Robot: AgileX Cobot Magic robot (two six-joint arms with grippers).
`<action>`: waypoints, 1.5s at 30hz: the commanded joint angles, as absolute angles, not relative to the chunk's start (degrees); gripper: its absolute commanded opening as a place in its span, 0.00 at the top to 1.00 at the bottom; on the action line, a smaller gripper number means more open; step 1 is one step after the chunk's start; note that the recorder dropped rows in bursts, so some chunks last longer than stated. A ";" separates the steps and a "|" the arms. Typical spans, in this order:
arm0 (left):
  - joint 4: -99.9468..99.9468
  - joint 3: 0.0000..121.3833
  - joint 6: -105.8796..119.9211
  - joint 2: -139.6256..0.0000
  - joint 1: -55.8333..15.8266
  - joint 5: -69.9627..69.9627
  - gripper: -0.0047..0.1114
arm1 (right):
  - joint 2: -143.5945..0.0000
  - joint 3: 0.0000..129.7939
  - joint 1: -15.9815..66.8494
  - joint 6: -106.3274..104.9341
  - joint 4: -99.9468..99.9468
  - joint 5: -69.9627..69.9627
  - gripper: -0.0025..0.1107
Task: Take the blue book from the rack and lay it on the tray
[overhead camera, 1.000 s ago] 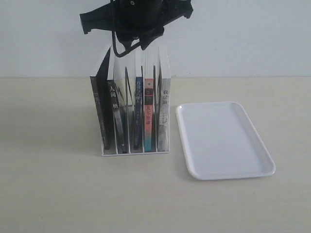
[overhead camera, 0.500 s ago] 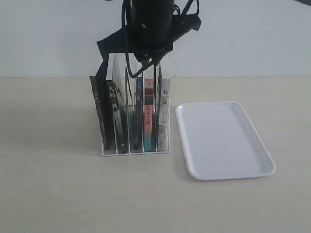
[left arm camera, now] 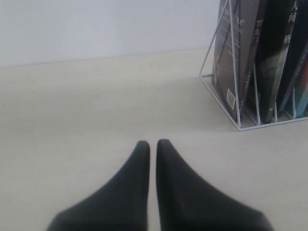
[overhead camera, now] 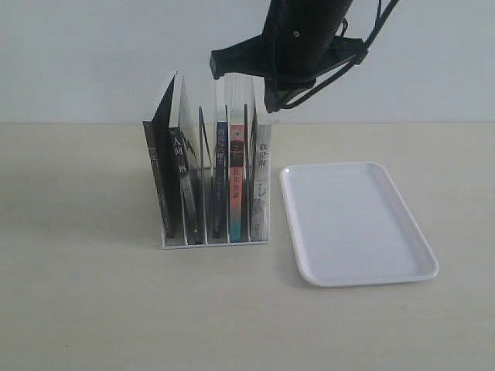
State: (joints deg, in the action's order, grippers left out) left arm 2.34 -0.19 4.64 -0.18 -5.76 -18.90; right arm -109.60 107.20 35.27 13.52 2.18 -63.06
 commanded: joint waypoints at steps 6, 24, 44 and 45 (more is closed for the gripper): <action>2.29 0.00 4.24 0.00 -5.78 -18.02 0.92 | -108.04 107.08 35.45 13.67 1.44 -55.63 0.98; 2.29 0.00 4.24 0.00 -5.78 -18.02 0.92 | -108.04 107.08 35.45 14.66 0.00 -53.12 0.98; 2.29 0.00 4.24 0.00 -5.78 -18.02 0.92 | -108.27 107.08 35.45 14.48 -1.91 -51.31 0.61; 2.29 0.00 4.24 0.00 -5.78 -18.02 0.92 | -108.71 107.36 35.45 14.48 -2.89 -51.30 0.61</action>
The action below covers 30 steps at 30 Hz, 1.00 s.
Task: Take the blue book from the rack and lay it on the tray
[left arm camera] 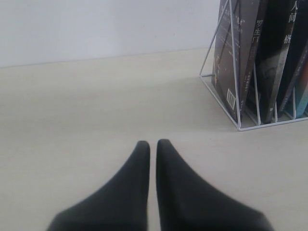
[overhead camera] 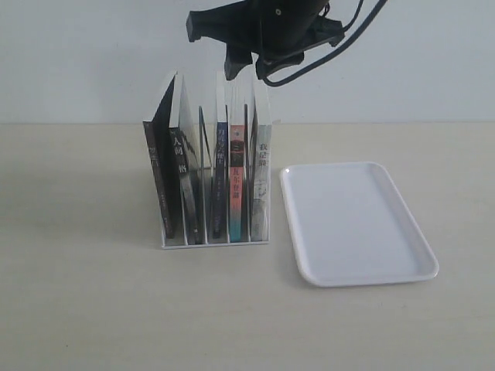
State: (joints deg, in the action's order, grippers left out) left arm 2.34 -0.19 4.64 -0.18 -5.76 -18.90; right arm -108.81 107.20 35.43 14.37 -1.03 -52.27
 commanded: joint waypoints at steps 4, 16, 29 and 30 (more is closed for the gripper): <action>2.29 0.00 4.24 0.00 -5.78 -18.02 0.92 | -111.35 109.96 35.34 14.48 -4.17 -52.04 0.61; 2.29 0.00 4.24 0.00 -5.78 -18.02 0.92 | -114.04 111.46 34.86 14.48 -4.75 -54.17 0.61; 2.29 0.00 4.24 0.00 -5.78 -18.02 0.92 | -115.49 111.46 33.67 16.49 -3.30 -55.71 0.61; 2.29 0.00 4.24 0.00 -5.78 -18.02 0.92 | -115.61 111.46 33.52 16.53 -3.30 -56.07 0.61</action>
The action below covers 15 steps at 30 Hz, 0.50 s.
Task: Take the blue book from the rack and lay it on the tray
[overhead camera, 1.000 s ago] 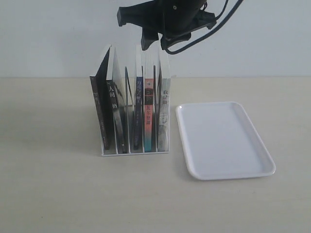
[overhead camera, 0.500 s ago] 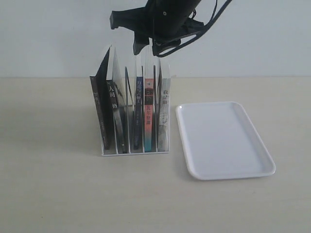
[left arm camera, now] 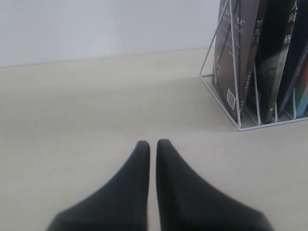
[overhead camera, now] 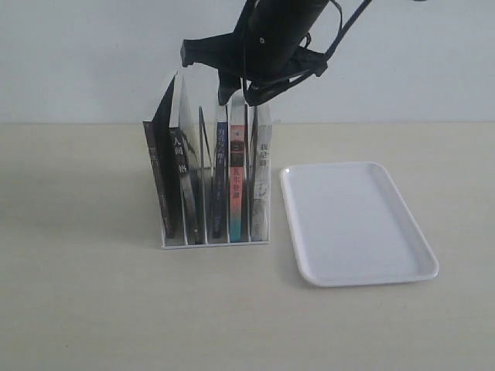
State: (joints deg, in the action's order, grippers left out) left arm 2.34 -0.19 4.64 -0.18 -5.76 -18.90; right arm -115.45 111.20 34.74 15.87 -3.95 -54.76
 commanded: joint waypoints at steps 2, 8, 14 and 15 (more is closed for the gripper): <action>2.29 0.00 4.24 0.00 -5.78 -18.02 0.92 | -115.61 111.46 33.18 16.53 -3.30 -56.34 0.61; 2.29 0.00 4.24 0.00 -5.78 -18.02 0.92 | -115.85 111.46 33.08 16.61 -3.30 -56.10 0.64; 2.29 0.00 4.24 0.00 -5.78 -18.02 0.92 | -116.08 111.46 33.08 16.61 -3.42 -55.52 0.88; 2.29 0.00 4.24 0.00 -5.78 -18.02 0.92 | -116.08 111.46 33.08 16.61 -3.56 -55.52 0.87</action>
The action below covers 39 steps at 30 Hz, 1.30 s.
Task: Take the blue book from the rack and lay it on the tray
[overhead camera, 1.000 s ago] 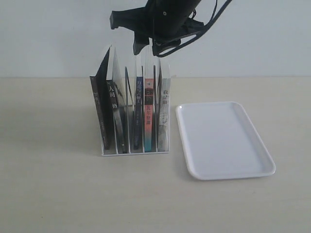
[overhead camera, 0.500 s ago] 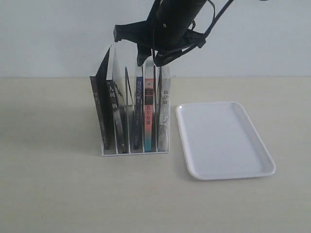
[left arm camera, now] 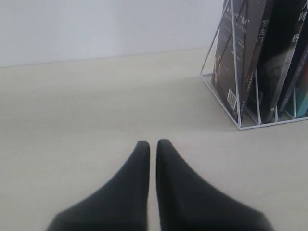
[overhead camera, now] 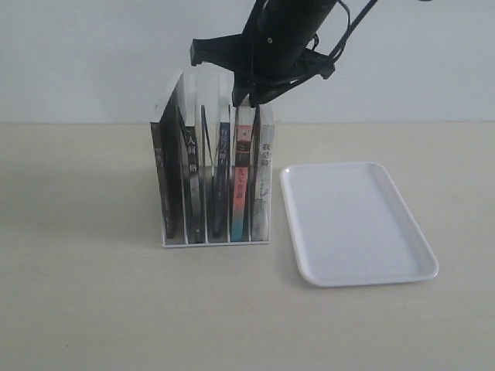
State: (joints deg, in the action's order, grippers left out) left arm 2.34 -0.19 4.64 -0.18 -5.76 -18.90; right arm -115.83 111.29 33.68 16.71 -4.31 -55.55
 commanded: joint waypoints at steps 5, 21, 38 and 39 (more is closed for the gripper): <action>2.29 0.00 4.24 0.00 -5.78 -18.02 0.92 | -116.77 111.46 33.08 16.61 -4.40 -56.04 0.73; 2.29 0.00 4.24 0.00 -5.78 -18.02 0.92 | -117.82 111.46 33.08 16.61 -4.95 -55.56 0.97; 2.29 0.00 4.24 0.00 -5.78 -18.02 0.92 | -117.04 122.93 34.98 16.61 -3.51 -62.86 0.97; 2.29 0.00 4.24 0.00 -5.78 -18.02 0.92 | -117.04 122.93 35.41 16.61 -2.36 -62.79 0.97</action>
State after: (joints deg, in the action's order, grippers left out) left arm 2.34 -0.19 4.64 -0.18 -5.76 -18.90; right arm -118.03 122.08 34.67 16.98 -3.41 -64.46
